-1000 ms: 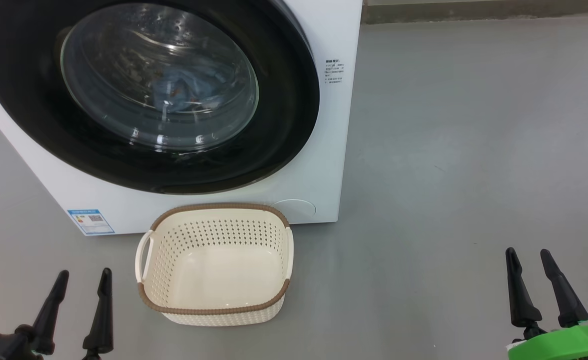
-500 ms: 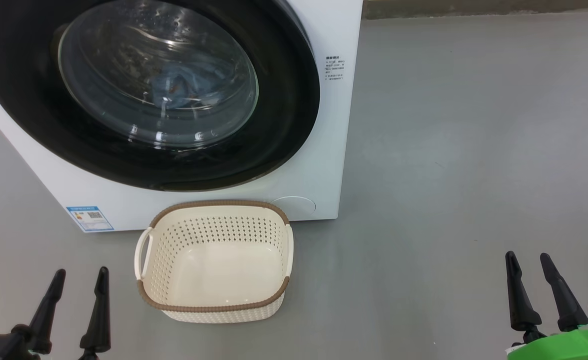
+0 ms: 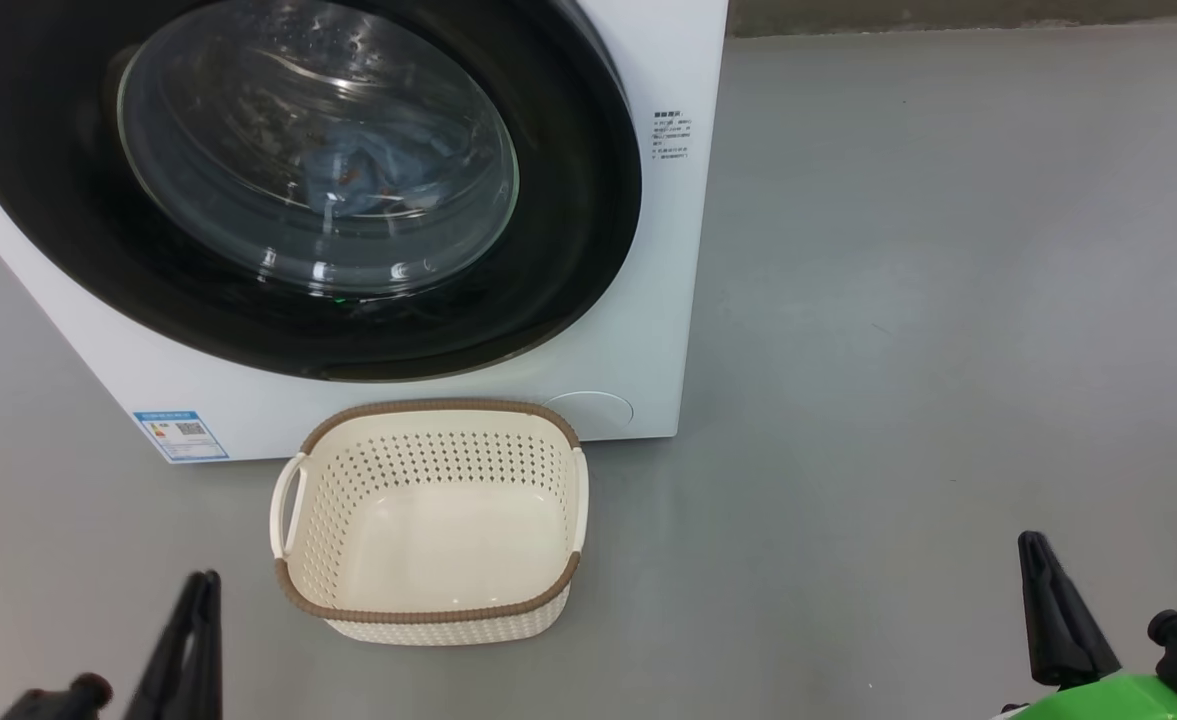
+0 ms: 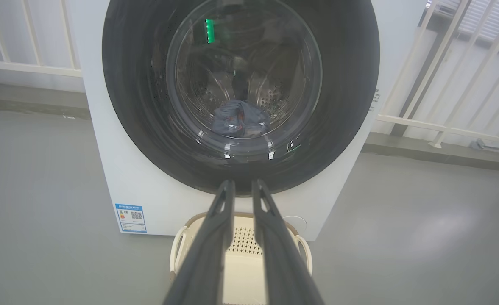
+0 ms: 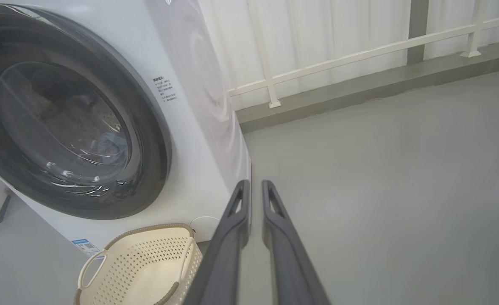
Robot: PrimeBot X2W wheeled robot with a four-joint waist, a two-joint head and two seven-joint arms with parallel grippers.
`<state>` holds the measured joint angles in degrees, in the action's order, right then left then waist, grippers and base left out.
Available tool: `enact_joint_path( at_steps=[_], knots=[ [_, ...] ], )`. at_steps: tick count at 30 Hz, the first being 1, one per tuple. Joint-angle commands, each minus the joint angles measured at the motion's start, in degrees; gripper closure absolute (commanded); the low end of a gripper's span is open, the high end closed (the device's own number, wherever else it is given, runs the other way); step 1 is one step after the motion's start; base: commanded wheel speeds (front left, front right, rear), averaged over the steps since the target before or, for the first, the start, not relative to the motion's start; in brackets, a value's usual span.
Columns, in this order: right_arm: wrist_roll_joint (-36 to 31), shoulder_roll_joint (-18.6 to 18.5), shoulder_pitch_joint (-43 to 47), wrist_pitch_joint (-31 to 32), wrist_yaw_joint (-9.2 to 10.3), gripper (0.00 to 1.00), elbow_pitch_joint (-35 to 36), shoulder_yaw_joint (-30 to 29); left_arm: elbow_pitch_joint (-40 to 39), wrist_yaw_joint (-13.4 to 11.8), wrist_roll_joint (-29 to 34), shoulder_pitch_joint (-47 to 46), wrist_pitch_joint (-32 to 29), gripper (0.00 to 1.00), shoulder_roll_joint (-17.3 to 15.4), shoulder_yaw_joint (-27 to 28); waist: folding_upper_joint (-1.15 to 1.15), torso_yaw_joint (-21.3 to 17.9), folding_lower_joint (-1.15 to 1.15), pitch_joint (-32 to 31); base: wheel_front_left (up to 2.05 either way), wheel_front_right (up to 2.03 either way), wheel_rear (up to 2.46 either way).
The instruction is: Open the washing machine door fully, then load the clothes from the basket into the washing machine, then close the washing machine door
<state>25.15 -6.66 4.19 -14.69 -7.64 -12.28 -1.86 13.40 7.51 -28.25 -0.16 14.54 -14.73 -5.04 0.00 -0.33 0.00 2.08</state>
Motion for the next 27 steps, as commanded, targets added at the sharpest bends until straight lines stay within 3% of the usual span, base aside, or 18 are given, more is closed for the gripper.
enact_joint_path(
  at_steps=[1,6,11,27],
  knots=[
    [0.86,-0.14,-0.12,0.24,0.00,1.00,0.37,-0.07,-0.30,0.00,-0.82,-0.20,-0.24,1.00,-0.12,0.27,0.00,0.00,0.00,-0.01,0.00,0.00,0.00],
    [3.61,-0.02,-0.45,1.06,0.01,1.00,0.36,-0.21,-0.34,0.00,-3.43,-0.36,-1.07,1.00,0.34,0.69,0.00,0.02,0.13,-0.22,0.00,0.00,0.00],
    [6.33,0.10,-0.89,1.87,0.01,1.00,0.21,-0.35,-0.24,0.00,-6.01,-0.62,-1.89,1.00,0.80,1.11,0.00,0.03,0.01,-0.20,0.00,0.00,0.00],
    [14.42,0.50,-2.19,4.33,0.03,1.00,-0.09,-0.81,-0.08,0.00,-13.70,-1.39,-4.36,1.00,2.20,2.43,0.00,0.07,0.00,-0.41,0.00,0.00,0.00]
  ],
)
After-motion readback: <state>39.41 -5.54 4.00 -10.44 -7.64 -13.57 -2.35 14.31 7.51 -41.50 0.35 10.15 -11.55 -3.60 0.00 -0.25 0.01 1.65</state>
